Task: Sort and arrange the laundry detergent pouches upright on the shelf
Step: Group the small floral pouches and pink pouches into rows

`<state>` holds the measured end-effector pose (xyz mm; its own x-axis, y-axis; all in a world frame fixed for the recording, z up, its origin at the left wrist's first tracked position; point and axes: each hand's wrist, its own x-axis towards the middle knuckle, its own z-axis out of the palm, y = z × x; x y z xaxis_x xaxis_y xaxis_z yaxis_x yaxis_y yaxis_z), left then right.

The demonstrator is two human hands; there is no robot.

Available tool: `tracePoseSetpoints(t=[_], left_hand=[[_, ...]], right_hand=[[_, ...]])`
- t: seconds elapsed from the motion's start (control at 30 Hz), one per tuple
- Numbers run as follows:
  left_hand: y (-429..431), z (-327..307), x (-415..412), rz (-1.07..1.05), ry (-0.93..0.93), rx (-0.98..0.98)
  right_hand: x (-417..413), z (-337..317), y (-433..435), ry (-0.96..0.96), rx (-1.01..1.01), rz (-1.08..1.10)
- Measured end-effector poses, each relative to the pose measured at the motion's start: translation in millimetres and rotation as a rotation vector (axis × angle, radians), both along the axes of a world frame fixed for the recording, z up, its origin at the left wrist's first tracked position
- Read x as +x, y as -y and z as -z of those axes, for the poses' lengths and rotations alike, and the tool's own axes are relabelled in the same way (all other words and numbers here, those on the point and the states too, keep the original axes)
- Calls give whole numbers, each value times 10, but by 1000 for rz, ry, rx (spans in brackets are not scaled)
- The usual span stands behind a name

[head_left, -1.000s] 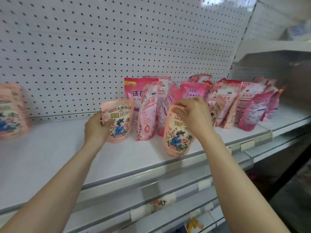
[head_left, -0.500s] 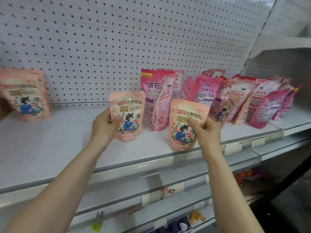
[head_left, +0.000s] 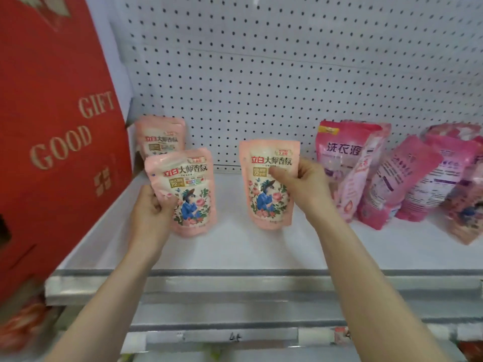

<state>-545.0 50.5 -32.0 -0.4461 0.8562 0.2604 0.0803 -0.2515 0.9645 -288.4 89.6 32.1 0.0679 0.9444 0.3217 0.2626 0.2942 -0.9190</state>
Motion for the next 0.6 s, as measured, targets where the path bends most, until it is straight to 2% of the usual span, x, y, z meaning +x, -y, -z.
tracePoseSetpoints(t=[0.2, 0.37, 0.6], left_hand=[[0, -35, -431, -132, -6, 9], [-68, 4, -674, -188, -53, -42], [-179, 87, -780, -204, -96, -72]], right_hand=[[-864, -126, -862, 183, -117, -253], [-1533, -78, -1237, 119, -166, -479], [-1912, 253, -1562, 197, -16, -402]])
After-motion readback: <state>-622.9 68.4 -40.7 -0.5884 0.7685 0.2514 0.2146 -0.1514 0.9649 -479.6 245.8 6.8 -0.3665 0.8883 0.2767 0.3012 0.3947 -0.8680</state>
